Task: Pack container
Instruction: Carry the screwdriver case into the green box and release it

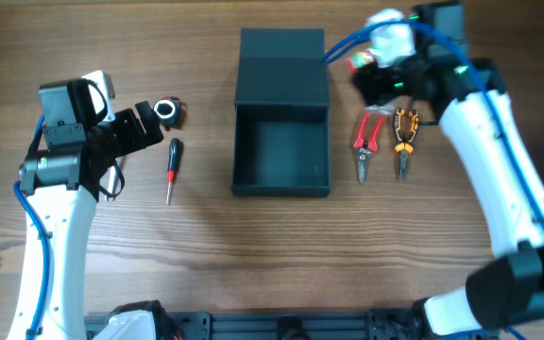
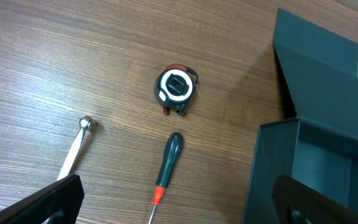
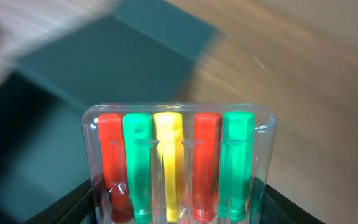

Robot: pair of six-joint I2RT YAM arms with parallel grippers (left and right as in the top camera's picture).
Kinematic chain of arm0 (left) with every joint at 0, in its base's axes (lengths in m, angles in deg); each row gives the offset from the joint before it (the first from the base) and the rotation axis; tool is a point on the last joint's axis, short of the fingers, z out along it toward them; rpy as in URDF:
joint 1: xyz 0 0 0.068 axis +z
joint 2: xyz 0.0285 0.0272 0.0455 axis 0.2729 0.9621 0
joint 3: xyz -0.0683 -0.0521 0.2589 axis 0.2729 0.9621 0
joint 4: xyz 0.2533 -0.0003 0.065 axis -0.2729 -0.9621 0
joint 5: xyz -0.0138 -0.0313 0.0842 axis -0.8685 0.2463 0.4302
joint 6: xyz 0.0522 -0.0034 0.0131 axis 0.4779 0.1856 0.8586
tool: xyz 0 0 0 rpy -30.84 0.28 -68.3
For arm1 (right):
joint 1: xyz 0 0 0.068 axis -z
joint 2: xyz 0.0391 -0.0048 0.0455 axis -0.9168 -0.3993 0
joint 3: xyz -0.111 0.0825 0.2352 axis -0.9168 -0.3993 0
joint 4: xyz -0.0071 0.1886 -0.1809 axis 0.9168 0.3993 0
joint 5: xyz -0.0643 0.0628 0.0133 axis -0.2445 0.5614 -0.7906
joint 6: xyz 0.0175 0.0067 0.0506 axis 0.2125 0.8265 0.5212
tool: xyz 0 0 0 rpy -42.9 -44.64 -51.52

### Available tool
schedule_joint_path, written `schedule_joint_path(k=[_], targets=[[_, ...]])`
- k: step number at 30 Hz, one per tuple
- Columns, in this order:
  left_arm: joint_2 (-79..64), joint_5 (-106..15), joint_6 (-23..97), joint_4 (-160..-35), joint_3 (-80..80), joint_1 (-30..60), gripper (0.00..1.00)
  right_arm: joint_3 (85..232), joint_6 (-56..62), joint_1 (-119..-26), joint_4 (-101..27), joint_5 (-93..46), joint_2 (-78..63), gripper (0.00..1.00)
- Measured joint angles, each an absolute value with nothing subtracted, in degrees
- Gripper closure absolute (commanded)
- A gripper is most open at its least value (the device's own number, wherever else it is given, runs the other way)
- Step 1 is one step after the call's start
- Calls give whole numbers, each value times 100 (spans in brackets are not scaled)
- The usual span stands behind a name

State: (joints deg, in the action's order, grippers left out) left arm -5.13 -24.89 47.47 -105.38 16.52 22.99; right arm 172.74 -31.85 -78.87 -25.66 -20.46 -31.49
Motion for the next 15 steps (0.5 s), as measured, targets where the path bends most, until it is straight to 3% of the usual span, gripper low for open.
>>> schedule_joint_path(k=[7, 15], targets=[[-513, -2492, 4747, -10538, 1652, 2299, 0, 17285, -5041, -9622, -2577, -1978, -3239, 96], [-513, -2492, 4747, -10538, 1652, 2299, 0, 17285, -6112, -9996, -2577, -1860, -4592, 96]])
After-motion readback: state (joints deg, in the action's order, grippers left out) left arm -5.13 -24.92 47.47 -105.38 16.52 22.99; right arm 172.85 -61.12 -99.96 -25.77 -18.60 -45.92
